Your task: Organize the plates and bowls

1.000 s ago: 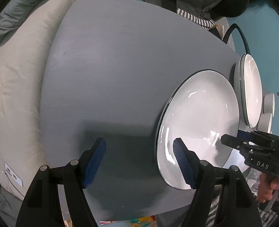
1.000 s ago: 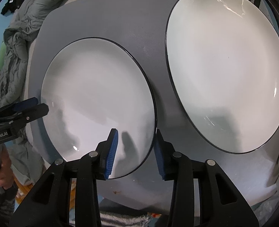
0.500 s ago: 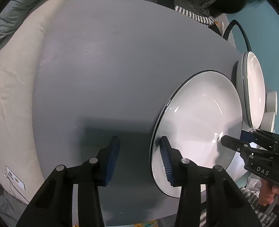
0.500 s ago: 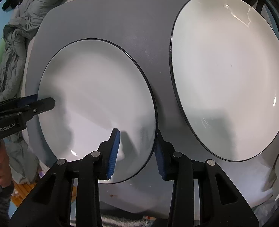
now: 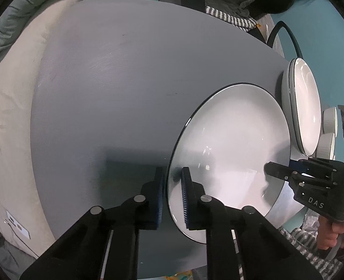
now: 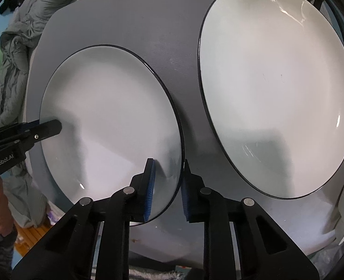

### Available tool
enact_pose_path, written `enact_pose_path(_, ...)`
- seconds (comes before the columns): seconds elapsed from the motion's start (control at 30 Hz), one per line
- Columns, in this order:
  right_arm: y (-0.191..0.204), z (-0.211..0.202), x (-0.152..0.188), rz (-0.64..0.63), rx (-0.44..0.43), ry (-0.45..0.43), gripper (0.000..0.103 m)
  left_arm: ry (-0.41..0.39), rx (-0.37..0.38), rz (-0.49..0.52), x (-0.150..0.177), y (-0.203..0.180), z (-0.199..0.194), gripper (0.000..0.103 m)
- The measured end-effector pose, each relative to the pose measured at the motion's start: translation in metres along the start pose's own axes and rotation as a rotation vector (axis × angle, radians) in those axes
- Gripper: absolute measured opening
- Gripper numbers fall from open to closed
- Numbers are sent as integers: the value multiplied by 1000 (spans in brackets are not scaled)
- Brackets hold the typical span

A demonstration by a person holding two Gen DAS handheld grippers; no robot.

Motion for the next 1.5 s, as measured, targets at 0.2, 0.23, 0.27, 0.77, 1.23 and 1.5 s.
enact_pose_path(0.2,-7,-1,2,19,-29,0,18,-2,16,-25,-2,2,1,12)
enact_pose_path(0.23,-13,-3,1,18,-32,2,18,-3,21,-27,0,4,1,12)
enact_pose_path(0.27,-14,-3,1,17,-33,2,17,-2,24,-28,1,4,1,12)
enact_pose_path(0.77,-19,-10,2,61,-71,15,14,-7,0,-50,2,-3,-6,13)
enact_pose_path(1.23,-14,-48,3,23,-46,-22,14,-45,-10,-20,0,-25,-38,13)
enact_pose_path(1.5,-41,-63,6,60,-61,-40,15,-60,4,4,-9,-57,-46,13)
Point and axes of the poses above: each gripper's, at about its wrist camera, not at the fingertips, and z roughly the way its jaws point, y to its left, x to its underside, the point moved 4 cm from there along z, roughly the way its jaws point, and after that the axes turned 8 degrees about y, right-handed, at the moved point
